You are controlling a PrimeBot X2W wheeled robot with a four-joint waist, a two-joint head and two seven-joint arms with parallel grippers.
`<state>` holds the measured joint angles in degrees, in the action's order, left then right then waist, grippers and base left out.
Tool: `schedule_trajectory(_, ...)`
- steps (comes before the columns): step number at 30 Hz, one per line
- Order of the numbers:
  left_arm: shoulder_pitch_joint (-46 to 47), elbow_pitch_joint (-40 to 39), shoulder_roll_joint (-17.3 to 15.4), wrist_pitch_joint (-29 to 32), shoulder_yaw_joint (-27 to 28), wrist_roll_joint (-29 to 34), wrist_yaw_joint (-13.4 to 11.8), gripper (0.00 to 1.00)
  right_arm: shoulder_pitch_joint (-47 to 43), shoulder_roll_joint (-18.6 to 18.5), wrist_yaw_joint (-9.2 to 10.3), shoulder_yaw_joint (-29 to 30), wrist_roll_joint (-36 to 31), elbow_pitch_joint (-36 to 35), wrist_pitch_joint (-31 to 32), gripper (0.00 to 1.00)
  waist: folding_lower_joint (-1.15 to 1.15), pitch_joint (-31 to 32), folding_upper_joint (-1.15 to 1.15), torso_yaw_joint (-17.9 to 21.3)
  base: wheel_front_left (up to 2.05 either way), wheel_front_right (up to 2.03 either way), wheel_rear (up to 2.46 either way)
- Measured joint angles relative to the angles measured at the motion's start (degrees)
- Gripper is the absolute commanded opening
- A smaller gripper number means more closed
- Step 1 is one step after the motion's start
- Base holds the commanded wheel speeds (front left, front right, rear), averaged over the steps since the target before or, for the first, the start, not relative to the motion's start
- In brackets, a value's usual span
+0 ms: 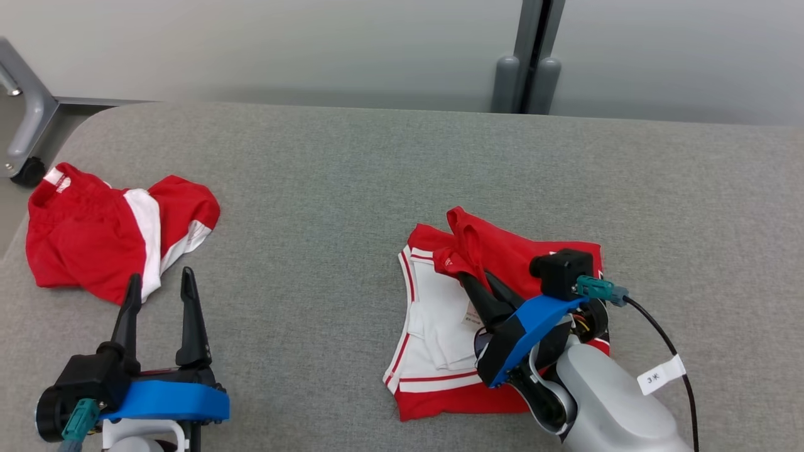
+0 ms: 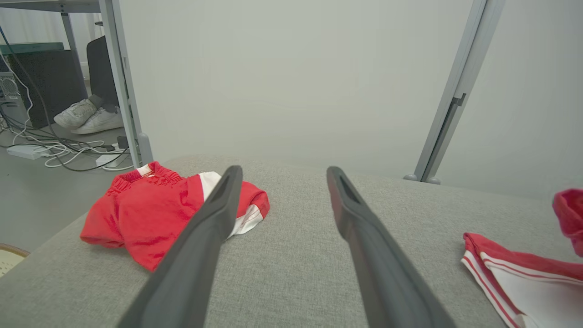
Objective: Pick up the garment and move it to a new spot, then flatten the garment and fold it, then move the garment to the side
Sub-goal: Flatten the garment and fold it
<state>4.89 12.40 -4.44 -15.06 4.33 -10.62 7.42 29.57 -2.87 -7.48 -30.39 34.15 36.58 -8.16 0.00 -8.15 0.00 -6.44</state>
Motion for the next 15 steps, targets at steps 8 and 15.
schedule_trajectory(8, 0.9, 1.0, 0.0, 0.0, -1.3, -0.6, 0.0, 1.00, 3.2, 0.0, 0.00, -5.4, 4.1, 6.6, -2.3, 1.00, 0.00, -0.3, 0.00, -1.3, 0.00, 0.00, 0.00)
schedule_trajectory(15, 1.0, 1.3, -0.1, 0.0, -0.9, -1.0, 0.0, 1.00, 5.1, 0.1, -0.01, -7.9, 6.0, 10.1, -4.7, 1.00, 0.00, -0.3, 0.00, -0.2, 0.00, 0.00, 0.00)
